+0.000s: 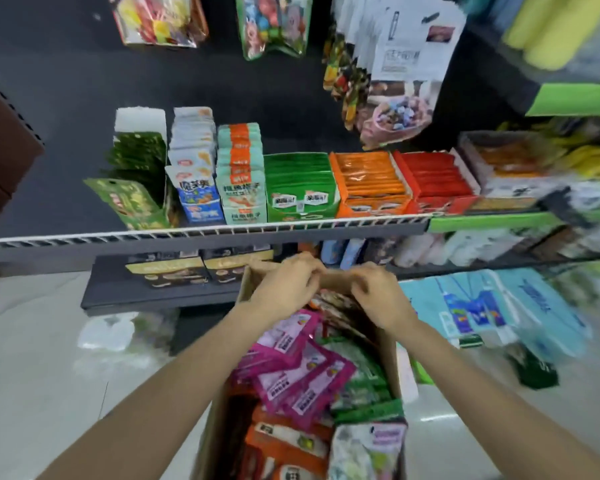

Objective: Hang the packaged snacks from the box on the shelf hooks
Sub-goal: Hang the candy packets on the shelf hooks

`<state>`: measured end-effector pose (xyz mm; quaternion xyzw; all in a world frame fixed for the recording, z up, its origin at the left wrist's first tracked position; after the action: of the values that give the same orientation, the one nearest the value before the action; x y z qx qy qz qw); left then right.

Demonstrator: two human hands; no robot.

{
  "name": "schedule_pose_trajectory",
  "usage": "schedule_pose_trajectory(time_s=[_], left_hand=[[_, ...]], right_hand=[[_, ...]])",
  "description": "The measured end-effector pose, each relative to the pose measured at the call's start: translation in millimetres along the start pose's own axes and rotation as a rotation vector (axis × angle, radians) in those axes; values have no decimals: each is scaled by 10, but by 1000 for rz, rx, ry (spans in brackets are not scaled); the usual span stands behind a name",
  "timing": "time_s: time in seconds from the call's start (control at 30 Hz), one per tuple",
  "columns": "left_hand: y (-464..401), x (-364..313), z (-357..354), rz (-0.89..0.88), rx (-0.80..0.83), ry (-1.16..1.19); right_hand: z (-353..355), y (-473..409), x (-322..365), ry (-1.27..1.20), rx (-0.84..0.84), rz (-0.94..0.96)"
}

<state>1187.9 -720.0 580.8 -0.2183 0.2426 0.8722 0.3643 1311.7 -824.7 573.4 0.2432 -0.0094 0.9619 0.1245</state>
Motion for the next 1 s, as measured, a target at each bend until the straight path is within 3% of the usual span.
schedule_pose_trajectory(time_s=[0.1, 0.17, 0.33, 0.47, 0.53, 0.6, 0.73, 1.0], left_hand=[[-59, -6, -467, 47, 264, -143], [-58, 37, -642, 90, 288, -234], [-79, 50, -710, 130, 42, -359], [77, -78, -409, 86, -143, -195], [218, -77, -179, 82, -228, -78], [330, -36, 24, 66, -280, 6], [399, 8, 247, 106, -314, 106], [388, 38, 217, 193, -253, -9]], right_hand=[[-179, 90, -243, 19, 155, 59], [-303, 70, -333, 43, 247, 74], [-483, -129, -379, 140, 266, 56], [-411, -244, -336, 313, 212, 68], [-288, -248, -325, 242, 148, 92], [-66, -247, -274, 13, 75, 147], [504, -263, -54, -207, -30, 292], [684, -292, 201, -206, -77, 356]])
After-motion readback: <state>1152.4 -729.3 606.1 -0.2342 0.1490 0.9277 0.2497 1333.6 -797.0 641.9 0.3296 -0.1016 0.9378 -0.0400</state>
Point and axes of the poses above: each hand's wrist, its own y-axis away from the middle knuckle, its own z-axis out of the back of the hand, x = y × z, the point moved 3 cm from there along -y, towards the middle knuckle, and after that the axes turned 14 degrees about z, right-handed, at the moved point
